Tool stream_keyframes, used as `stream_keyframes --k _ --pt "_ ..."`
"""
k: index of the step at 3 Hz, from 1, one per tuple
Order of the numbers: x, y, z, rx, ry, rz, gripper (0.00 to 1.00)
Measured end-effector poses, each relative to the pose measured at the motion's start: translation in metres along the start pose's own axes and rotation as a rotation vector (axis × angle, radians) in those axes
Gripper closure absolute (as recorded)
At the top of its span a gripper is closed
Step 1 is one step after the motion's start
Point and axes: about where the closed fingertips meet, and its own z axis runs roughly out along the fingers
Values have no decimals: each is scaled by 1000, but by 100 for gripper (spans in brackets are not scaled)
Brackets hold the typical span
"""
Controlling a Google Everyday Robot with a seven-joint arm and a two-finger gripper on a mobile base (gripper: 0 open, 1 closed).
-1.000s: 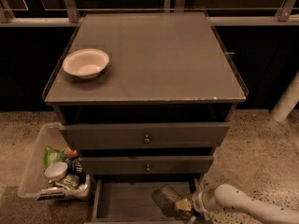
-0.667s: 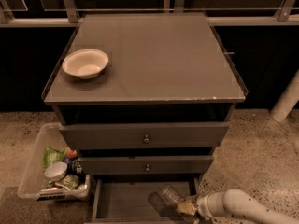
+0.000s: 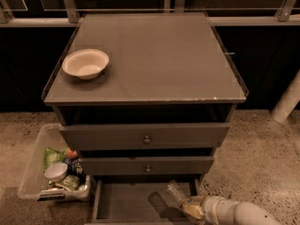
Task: Pick water bottle from bottom drawer and place on counter
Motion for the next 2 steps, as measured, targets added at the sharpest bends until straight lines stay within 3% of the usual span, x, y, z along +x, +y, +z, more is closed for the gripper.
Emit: stream_keyframes --k 1,2 --pt "0 0 1 -2 1 -1 100" --pt "-25 5 -33 -2 -37 -68 100"
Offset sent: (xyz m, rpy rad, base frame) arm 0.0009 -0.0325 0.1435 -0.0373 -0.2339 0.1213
